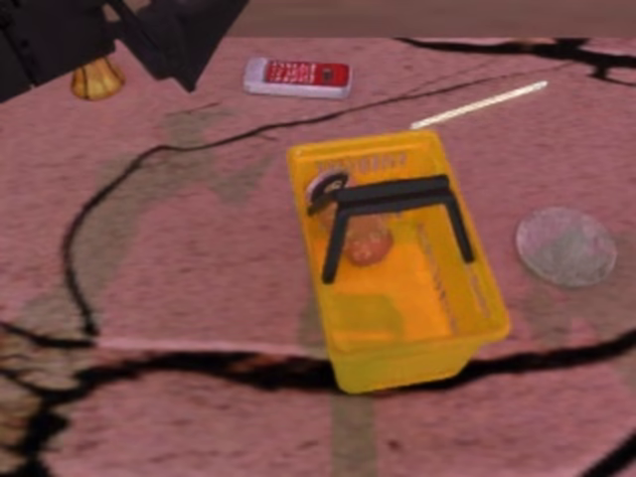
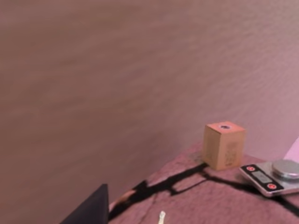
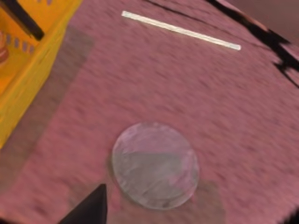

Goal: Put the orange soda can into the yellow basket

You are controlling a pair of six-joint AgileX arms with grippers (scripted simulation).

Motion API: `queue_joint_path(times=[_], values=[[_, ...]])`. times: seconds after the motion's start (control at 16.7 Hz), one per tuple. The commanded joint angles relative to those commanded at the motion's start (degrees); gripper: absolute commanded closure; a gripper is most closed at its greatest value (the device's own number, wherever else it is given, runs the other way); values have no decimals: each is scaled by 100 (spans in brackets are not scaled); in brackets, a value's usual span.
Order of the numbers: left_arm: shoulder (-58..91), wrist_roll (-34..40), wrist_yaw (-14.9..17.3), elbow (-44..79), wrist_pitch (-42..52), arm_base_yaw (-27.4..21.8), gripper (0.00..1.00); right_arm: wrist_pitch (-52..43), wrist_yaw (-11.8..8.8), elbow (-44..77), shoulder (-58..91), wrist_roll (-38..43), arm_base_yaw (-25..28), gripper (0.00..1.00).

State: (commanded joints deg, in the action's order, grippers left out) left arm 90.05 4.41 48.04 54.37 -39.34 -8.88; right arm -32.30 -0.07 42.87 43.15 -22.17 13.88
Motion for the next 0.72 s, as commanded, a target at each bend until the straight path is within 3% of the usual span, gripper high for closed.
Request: queue_joint_path(times=[0.48,0.72], values=[[-5092,124,-2695,-3028,2437,666,0,-3225,8,5131,5074,-2257,1409,0],[-7294,-104,-3847,-4387,3357,869,0,-4531,16,7129,7048,-3145,1960,0]])
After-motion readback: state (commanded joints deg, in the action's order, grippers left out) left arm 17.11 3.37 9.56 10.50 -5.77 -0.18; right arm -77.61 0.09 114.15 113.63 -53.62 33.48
